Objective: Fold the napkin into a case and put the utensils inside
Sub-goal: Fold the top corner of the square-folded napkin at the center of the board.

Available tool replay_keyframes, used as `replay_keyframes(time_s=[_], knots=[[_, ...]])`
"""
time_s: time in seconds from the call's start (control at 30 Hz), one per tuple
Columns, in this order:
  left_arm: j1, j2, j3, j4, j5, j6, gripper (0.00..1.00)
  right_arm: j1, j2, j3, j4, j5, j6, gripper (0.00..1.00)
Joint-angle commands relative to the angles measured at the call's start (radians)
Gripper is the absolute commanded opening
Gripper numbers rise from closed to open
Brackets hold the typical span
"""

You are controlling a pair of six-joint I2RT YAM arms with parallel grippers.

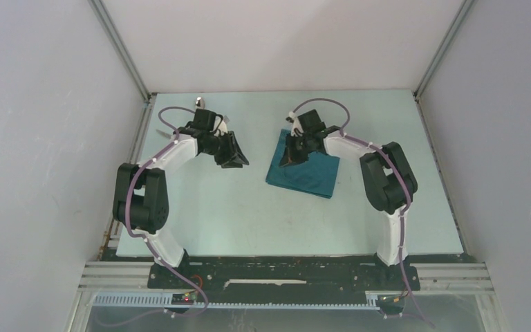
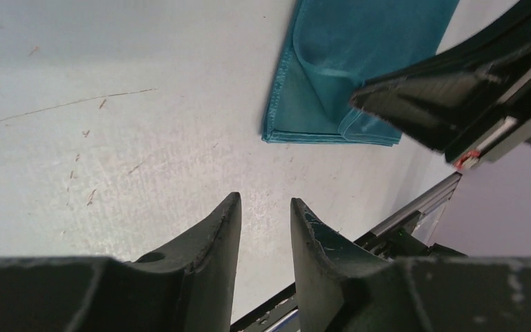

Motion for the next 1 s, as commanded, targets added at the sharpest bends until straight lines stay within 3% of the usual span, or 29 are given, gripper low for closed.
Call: replay_keyframes(time_s=[0.0,0.2,0.47,0.97], knots=[[-0.014,0.008,-0.007,0.041,0.060,-0.010,0.39,-0.099,0.021,-0.023,0.148,-0.241,0.127,0.04],[-0.025,0.019,-0.010,0.052,0.072,-0.015,0.39,-0.232,0.060,-0.033,0.196,-0.327,0.166,0.04],[-0.028,0.028,-0.010,0.057,0.079,-0.017,0.39,-0.377,0.070,-0.034,0.195,-0.321,0.152,0.04],[-0.028,0.032,-0.008,0.057,0.089,-0.017,0.39,-0.475,0.058,-0.007,0.129,-0.213,0.112,0.04]])
